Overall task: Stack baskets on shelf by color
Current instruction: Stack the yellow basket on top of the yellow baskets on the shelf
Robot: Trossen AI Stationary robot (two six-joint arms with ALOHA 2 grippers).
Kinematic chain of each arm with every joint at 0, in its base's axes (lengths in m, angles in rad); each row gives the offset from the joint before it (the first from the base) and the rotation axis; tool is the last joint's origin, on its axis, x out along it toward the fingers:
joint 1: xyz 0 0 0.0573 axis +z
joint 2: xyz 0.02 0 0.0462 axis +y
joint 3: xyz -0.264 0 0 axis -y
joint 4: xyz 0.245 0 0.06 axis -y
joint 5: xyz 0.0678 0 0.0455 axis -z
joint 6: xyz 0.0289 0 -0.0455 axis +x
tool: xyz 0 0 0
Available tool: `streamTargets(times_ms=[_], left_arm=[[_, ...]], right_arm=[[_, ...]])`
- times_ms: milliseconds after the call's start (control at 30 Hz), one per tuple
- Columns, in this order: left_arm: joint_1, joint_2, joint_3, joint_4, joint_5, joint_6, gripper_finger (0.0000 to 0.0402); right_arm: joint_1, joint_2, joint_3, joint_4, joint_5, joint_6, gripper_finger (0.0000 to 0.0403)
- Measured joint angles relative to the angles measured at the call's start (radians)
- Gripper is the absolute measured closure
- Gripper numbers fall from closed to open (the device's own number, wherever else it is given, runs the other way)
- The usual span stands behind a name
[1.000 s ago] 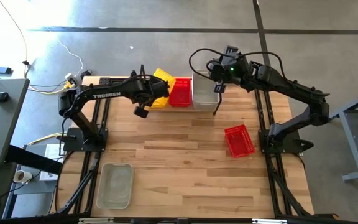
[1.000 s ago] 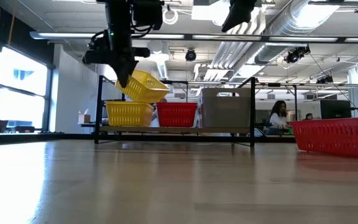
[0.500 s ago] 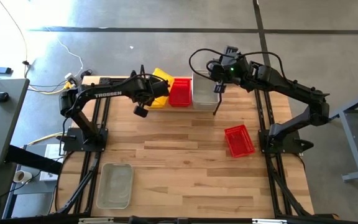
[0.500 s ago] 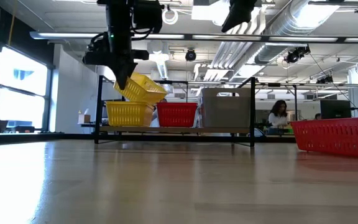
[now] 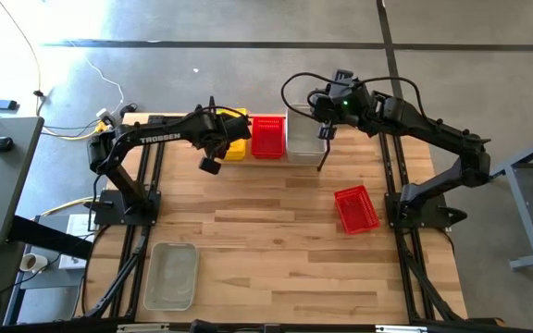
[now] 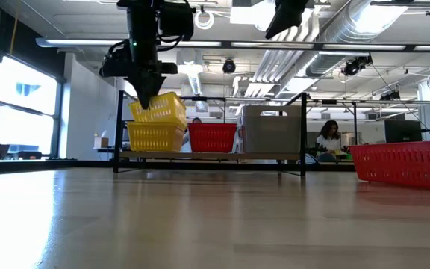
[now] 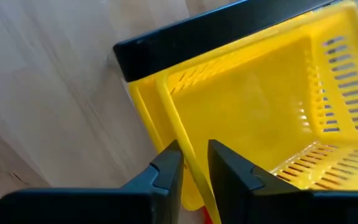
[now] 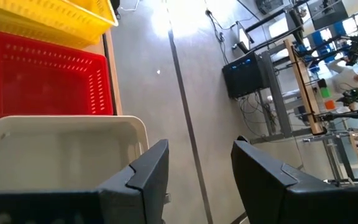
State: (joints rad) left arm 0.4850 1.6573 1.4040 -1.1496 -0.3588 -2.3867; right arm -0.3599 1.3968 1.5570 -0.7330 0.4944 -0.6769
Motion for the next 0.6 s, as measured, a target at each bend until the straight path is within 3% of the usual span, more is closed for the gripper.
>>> streamTargets(times_ms=[200, 600], left_arm=[[-0.017, 0.0, 0.0, 0.033, -0.013, 0.01, 0.0336], [-0.04, -0.006, 0.0, -0.051, -0.034, 0.015, 0.0337]], right_arm=[[0.0, 0.0, 0.0, 0.0, -0.04, 0.0, 0.0242], [0.0, 0.0, 0.0, 0.001, -0.042, -0.001, 0.0242]])
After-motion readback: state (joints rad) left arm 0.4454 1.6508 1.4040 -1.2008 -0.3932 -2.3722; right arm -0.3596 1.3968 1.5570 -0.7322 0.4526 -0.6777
